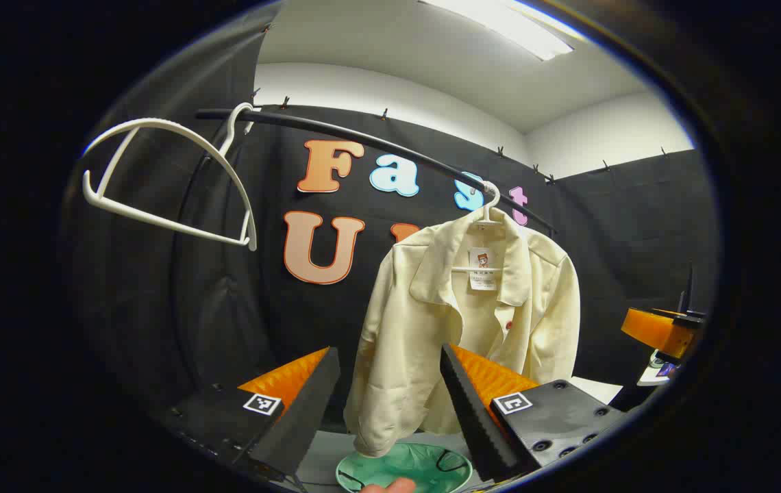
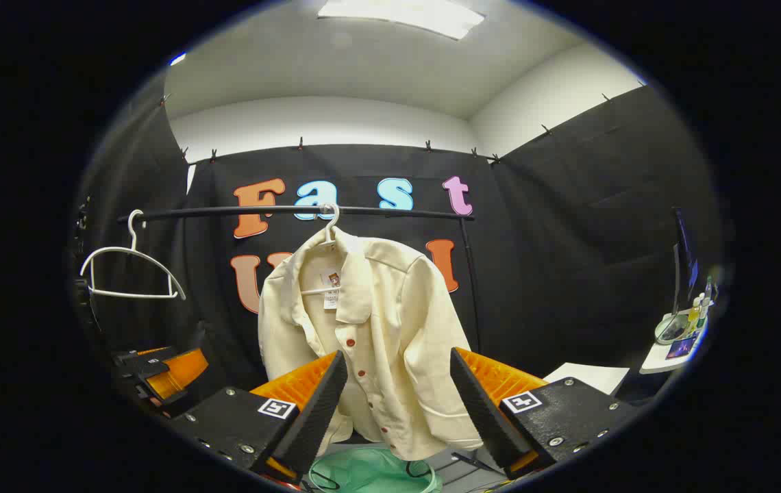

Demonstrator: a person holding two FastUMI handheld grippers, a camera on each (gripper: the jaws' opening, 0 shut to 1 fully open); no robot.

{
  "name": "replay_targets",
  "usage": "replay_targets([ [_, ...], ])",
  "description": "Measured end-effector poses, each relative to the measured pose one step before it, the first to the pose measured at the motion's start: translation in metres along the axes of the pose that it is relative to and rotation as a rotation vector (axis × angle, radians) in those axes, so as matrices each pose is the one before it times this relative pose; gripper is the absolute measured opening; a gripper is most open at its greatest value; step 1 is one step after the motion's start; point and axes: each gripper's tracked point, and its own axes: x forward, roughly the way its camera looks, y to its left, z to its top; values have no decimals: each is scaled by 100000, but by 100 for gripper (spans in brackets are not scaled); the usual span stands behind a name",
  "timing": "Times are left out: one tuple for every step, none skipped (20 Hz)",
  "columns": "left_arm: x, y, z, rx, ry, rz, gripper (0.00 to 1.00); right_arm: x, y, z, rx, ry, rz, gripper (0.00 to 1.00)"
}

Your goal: Grasp the clothes on the hanger with both hands and then place them into the laundry hamper below.

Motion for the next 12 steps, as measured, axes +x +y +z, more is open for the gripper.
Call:
replay_targets([
  [145, -126, -59, 139, 89, -78, 96, 325, 5, -185, 171, 527, -13, 94],
  [141, -20, -22, -75, 268, -185, 96, 87, -57, -197, 331, 315, -106, 94],
  [80, 15, -70, -101, 229, -155, 96, 187, -54, -141, 244, 407, -29, 94],
  [33, 74, -22, -45, 6, -4, 96, 89, 161, -190, 67, 361, 326, 94],
  [123, 123, -2, 90, 36, 267, 96, 168, 127, -102, -53, 149, 218, 94],
  [108, 135, -49, 206, 191, 202, 96, 189, 119, -112, -185, 123, 66, 94],
  [162, 70, -112, 197, 204, 149, 96, 104, 38, -156, -219, 311, -4, 94],
  [37, -25, -39, -270, 105, -249, 96, 95, 157, -69, 3, 127, 269, 94],
  [50, -178, -86, -790, 134, -703, 96, 21, 132, 87, 34, 35, 355, 94],
  [60, -48, -28, -836, 219, -414, 96, 35, 103, -107, -140, 110, 196, 94],
  [-11, 180, 45, -326, 132, 196, 100, 32, -17, -12, -208, 107, 4, 94],
  [31, 208, 50, 212, 2, 587, 96, 27, 51, -56, -109, 19, -33, 94],
])
